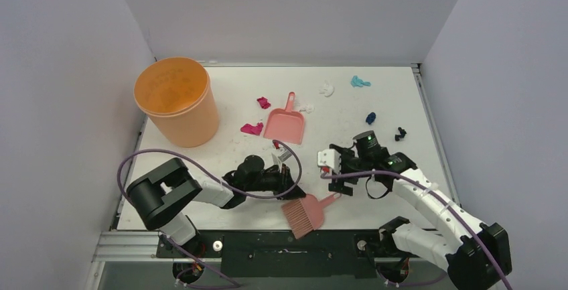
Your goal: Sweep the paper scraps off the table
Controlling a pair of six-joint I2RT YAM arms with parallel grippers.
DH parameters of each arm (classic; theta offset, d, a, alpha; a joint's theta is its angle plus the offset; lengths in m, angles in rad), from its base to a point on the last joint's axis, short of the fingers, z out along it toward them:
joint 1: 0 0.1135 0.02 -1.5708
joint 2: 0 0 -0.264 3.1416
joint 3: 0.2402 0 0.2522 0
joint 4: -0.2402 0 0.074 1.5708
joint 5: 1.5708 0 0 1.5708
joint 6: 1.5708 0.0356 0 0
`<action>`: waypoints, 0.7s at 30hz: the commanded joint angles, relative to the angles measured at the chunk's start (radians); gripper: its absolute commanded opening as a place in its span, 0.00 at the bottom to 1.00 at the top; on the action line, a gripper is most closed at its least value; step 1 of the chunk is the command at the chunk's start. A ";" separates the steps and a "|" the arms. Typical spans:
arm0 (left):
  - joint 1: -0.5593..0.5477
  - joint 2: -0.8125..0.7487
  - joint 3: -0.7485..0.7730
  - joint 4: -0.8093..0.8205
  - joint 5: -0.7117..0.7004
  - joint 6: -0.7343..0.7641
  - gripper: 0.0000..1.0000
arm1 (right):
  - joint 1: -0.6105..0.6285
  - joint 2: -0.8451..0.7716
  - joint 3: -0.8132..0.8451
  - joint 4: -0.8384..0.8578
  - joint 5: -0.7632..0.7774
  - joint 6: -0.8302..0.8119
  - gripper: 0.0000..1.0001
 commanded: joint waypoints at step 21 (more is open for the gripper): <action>-0.104 -0.765 -0.113 -0.343 -0.313 0.161 0.00 | -0.299 0.289 0.445 -0.594 -0.710 -0.079 0.87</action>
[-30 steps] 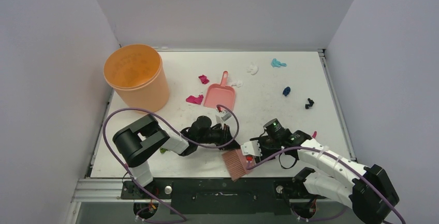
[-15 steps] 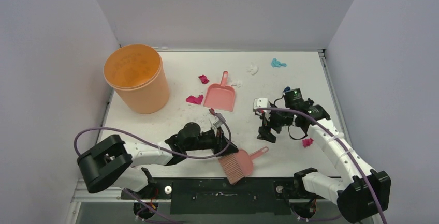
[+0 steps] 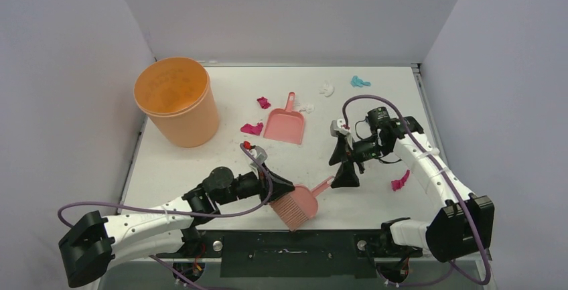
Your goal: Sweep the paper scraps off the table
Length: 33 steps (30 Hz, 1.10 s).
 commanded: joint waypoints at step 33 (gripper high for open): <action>0.073 0.181 -0.106 0.492 -0.109 -0.133 0.00 | -0.036 0.046 -0.037 0.156 -0.179 0.161 0.63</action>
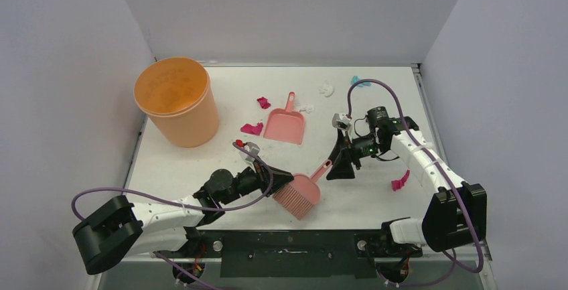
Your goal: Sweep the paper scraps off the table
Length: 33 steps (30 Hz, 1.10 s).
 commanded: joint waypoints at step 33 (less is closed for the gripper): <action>0.026 0.272 0.056 0.378 0.014 -0.058 0.00 | 0.014 0.024 0.022 -0.091 -0.113 -0.157 0.30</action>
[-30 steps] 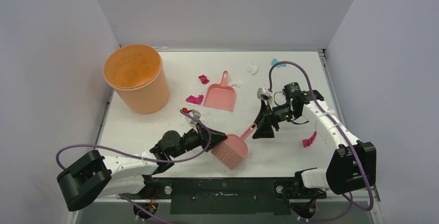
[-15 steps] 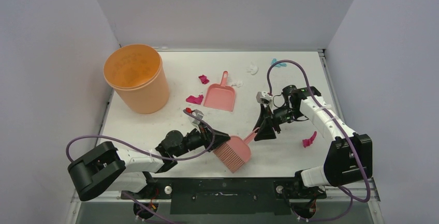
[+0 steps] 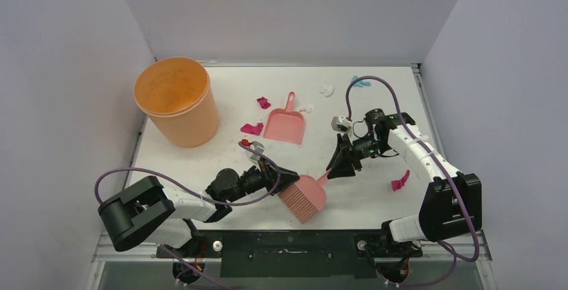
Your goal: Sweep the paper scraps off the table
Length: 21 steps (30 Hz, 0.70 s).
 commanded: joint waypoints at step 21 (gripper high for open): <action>0.012 0.003 0.061 0.059 -0.092 0.034 0.00 | 0.015 -0.045 -0.033 0.102 -0.064 0.104 0.25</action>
